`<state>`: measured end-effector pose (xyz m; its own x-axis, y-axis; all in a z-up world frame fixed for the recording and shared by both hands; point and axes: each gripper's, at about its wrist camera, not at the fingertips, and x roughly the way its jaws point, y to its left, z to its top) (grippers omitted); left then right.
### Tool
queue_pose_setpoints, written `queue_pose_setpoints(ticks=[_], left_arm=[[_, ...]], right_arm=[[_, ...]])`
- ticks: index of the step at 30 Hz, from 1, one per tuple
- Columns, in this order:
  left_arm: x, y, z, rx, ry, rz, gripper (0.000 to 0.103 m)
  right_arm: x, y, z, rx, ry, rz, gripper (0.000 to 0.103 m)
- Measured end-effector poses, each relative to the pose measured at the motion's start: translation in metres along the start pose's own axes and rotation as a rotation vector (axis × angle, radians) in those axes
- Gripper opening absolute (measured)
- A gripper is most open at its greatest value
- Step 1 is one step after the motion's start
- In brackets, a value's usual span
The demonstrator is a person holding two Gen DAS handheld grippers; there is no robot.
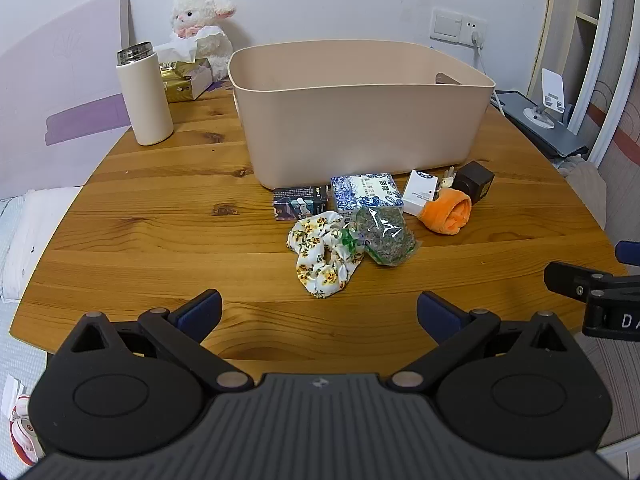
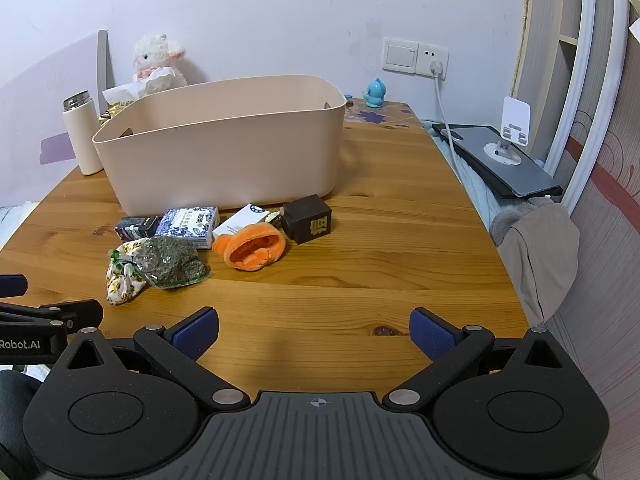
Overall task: Organize objects
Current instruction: 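Move both grippers toward the scattered items in front of the bin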
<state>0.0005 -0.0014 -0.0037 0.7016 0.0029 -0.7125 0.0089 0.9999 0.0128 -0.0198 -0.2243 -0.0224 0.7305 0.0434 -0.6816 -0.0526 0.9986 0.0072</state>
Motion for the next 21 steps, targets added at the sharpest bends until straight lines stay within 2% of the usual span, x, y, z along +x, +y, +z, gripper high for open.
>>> queue_pose_setpoints(ticks=[21], left_arm=[[0.0028, -0.0009, -0.0028, 0.016, 0.010, -0.021, 0.103]], right_arm=[[0.0020, 0.0025, -0.0005, -0.019, 0.020, 0.003, 0.103]])
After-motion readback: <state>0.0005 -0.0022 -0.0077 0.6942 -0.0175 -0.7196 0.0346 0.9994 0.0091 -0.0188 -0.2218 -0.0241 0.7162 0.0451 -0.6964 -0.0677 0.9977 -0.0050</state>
